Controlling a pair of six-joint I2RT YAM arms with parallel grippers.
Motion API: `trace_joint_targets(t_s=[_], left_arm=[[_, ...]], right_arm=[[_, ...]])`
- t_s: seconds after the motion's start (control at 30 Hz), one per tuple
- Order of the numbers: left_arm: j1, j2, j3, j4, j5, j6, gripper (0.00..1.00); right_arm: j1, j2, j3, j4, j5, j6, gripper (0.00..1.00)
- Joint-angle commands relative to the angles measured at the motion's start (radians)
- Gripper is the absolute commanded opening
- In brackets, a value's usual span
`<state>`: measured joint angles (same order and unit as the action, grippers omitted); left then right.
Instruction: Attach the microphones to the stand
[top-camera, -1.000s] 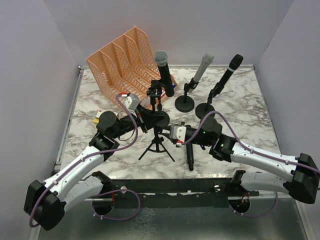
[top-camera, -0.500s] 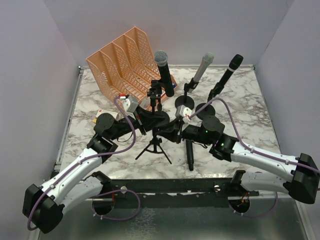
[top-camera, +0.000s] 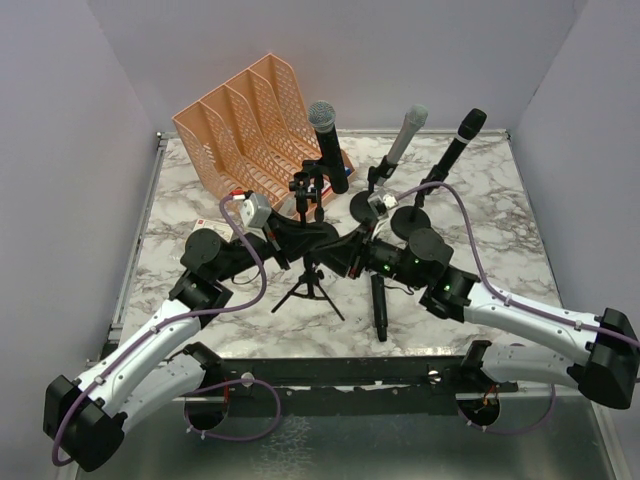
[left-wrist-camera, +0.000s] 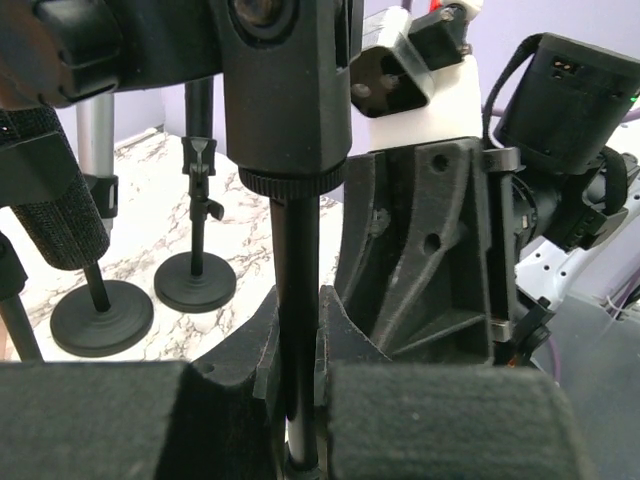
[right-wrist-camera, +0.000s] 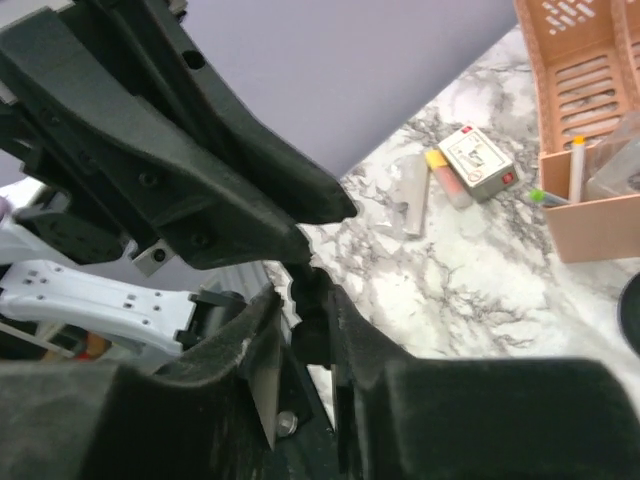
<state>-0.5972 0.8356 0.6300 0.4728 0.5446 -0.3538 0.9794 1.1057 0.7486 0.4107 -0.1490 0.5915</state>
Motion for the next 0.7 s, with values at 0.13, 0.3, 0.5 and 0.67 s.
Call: trace_joint_targets(t_s=[0.13, 0.3, 0.5, 0.67], left_arm=[[-0.001, -0.030, 0.031, 0.069, -0.035, 0.006, 0.00], [-0.001, -0.028, 0.030, 0.069, -0.031, -0.002, 0.00], [-0.001, -0.021, 0.035, 0.069, -0.026, -0.007, 0.00], [-0.001, -0.012, 0.037, 0.069, -0.021, -0.007, 0.00]], right_arm=[[0.016, -0.082, -0.035, -0.031, -0.059, -0.407, 0.47], [0.016, -0.083, -0.046, -0.042, -0.092, -0.607, 0.49], [0.016, -0.027, -0.025, -0.044, -0.127, -0.662, 0.49], [0.016, -0.002, -0.034, 0.017, -0.142, -0.665, 0.46]])
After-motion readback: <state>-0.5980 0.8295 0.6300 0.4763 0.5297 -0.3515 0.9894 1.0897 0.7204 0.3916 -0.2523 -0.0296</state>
